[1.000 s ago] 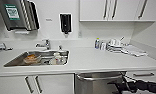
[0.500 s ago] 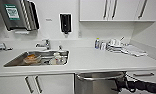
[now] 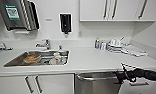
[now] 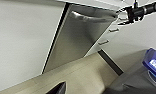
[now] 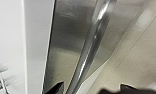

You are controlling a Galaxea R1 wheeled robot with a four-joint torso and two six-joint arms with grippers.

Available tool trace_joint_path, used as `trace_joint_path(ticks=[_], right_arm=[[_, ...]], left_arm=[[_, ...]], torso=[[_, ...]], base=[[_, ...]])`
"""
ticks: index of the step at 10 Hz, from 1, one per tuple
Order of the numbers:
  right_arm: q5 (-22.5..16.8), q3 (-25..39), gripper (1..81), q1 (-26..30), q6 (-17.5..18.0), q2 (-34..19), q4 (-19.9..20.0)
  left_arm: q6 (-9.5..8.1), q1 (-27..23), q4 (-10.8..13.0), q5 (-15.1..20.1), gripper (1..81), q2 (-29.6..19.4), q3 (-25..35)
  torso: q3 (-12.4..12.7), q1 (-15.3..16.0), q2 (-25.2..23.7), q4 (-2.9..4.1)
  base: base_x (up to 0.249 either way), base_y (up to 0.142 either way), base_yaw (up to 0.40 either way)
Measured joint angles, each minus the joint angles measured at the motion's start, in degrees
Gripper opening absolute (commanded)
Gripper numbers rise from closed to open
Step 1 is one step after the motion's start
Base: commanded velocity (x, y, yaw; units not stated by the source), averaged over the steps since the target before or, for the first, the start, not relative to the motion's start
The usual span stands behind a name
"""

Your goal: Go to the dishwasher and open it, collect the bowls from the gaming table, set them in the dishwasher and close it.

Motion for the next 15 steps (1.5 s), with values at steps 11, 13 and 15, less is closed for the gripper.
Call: trace_joint_path(ticks=[11, 13, 15], right_arm=[[-9.0, -4.7, 81.1, -1.0, 23.9, 10.9, -20.0], [-9.0, -7.0, 81.1, -1.4, 25.1, 11.4, -20.2], [-9.1, -8.4, 81.1, -0.8, 25.4, 11.8, -20.2]], left_arm=[[0.11, 0.0, 0.0, 0.0, 81.1, 0.3, 0.0], [0.11, 0.0, 0.0, 0.0, 81.1, 0.3, 0.0], [0.12, 0.0, 0.0, 0.0, 81.1, 0.3, 0.0]], torso=[[0.0, 0.0, 0.0, 0.0], [0.0, 0.0, 0.0, 0.0], [0.0, 0.0, 0.0, 0.0]], base=[[0.0, 0.0, 0.0], [0.0, 0.0, 0.0], [0.0, 0.0, 0.0]])
